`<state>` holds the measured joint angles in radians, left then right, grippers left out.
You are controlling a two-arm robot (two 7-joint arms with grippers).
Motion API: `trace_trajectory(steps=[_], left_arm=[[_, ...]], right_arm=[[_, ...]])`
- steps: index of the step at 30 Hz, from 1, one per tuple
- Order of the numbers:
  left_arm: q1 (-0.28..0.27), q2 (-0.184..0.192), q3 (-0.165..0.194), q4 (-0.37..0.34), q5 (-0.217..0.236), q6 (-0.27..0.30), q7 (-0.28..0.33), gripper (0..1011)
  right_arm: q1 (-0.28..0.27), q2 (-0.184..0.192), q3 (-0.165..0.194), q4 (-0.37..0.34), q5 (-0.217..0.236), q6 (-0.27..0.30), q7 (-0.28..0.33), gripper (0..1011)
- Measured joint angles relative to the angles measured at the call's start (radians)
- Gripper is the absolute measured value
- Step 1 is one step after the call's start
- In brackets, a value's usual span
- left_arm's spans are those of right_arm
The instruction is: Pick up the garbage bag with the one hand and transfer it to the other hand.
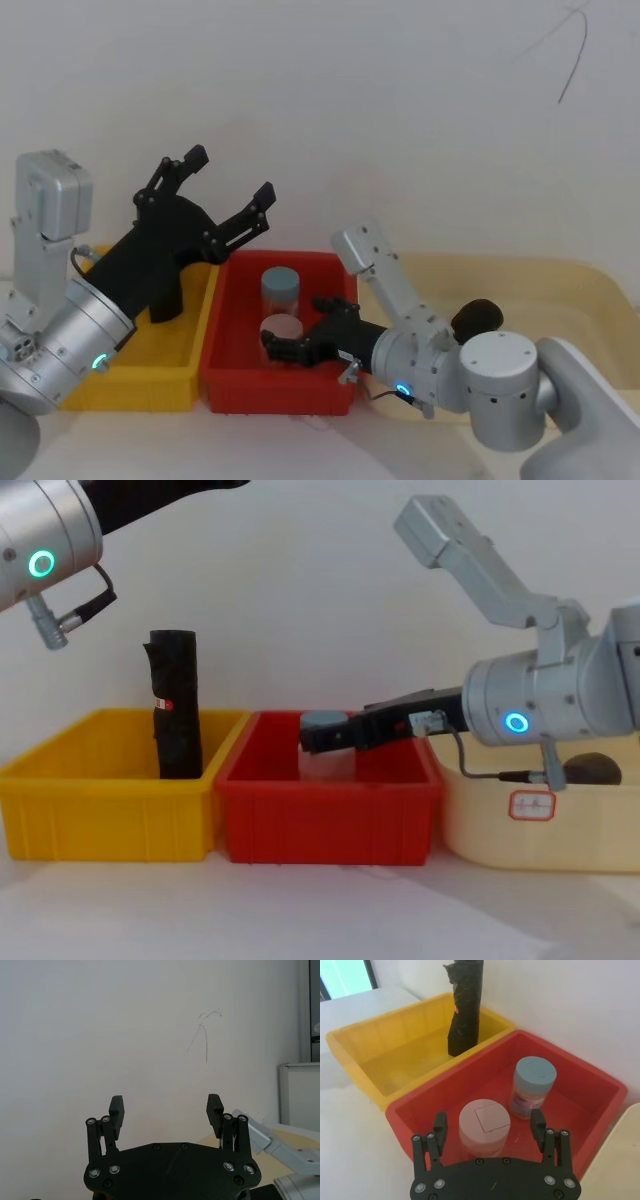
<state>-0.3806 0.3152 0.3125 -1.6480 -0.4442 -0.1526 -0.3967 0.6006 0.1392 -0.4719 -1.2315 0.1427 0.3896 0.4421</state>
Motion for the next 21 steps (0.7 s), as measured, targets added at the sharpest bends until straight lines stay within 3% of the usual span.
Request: trace_trajectory(steps=[21], left_arm=[[0.002, 0.002, -0.002, -0.003, 0.001, 0.000, 0.003, 1001]], right_arm=[[0.043, -0.005, -0.029, 0.093, -0.001, -0.023, 0.003, 1004]])
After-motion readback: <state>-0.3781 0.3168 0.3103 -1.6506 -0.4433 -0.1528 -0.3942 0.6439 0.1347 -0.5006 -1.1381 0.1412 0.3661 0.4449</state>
